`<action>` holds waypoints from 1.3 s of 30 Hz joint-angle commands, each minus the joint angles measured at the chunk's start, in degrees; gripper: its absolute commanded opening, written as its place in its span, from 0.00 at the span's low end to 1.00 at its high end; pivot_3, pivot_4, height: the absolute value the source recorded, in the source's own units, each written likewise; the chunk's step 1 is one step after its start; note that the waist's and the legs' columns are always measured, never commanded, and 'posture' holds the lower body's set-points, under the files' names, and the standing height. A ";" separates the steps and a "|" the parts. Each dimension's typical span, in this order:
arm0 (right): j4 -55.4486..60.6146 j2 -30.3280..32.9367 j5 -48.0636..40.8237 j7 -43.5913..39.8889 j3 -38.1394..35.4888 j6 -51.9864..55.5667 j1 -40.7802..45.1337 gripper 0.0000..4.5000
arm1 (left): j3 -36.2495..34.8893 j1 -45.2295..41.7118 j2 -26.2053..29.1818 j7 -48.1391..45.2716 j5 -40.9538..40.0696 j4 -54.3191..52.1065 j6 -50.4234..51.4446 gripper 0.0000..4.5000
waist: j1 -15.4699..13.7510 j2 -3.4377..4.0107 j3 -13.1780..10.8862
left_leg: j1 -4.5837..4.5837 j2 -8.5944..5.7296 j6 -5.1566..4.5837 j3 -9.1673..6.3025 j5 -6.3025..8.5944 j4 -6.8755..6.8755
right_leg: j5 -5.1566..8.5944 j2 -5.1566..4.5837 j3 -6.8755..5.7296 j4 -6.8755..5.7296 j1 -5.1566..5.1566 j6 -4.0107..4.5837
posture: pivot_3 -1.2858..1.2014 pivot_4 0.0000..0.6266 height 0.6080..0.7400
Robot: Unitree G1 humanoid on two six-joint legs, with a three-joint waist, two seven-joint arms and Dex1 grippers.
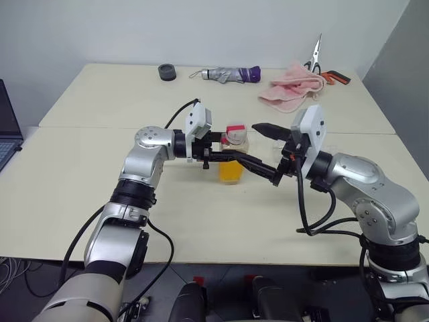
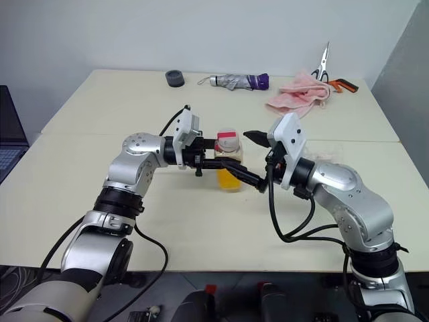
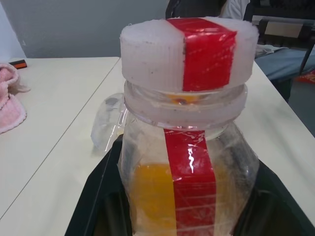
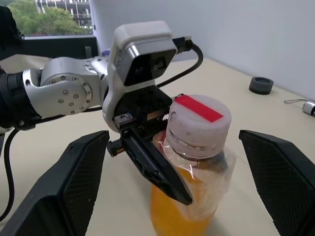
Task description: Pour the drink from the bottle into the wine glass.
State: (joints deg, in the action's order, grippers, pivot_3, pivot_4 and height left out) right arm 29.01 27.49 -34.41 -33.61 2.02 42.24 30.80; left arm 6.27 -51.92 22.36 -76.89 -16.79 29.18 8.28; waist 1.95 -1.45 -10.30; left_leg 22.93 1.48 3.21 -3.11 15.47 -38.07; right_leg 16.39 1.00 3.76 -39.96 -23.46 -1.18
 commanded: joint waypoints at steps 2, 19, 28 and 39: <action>0.32 -1.55 -1.34 1.38 -1.57 -0.14 1.84 1.00 | -2.11 -0.52 0.39 0.18 -1.66 -2.63 -0.72 0.42 | 0.00 0.00 0.00 | 0.00 0.00 0.00 0.01 0.00 0.00 | 0.00 0.00 0.01 0.00 0.00 0.00 | 0.52 0.24 1.00; -10.01 -7.35 5.32 0.60 3.96 -4.58 8.22 1.00 | -1.92 -1.05 0.04 0.25 -1.43 -2.10 -1.11 0.42 | -0.01 0.00 0.00 | 0.00 0.01 0.00 0.00 0.00 0.00 | 0.00 -0.01 -0.01 0.00 0.00 0.00 | 0.52 0.24 1.00; -12.12 -8.67 6.57 -0.23 3.69 -5.93 8.96 0.71 | -1.98 -0.78 0.04 0.57 -1.48 -2.38 -1.07 0.42 | 0.00 0.00 0.00 | 0.00 0.01 0.00 0.00 0.00 0.00 | 0.00 -0.01 -0.01 0.00 0.00 0.00 | 0.52 0.24 1.00; -11.59 -7.46 13.34 0.15 5.95 -12.14 8.35 0.41 | -2.05 -0.71 0.03 0.48 -1.47 -2.55 -0.89 0.42 | 0.01 0.00 0.00 | 0.00 0.01 0.00 0.00 0.00 0.00 | 0.00 -0.01 -0.01 0.00 0.00 0.00 | 0.52 0.24 1.00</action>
State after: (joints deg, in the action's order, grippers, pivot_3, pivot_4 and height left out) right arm 15.35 19.19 -24.33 -33.69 7.58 34.20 38.36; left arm 5.69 -51.80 22.30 -76.54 -16.91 29.06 8.03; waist 1.95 -1.44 -10.30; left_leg 22.93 1.49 3.22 -3.11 15.47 -38.07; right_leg 16.38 1.00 3.75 -39.96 -23.47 -1.17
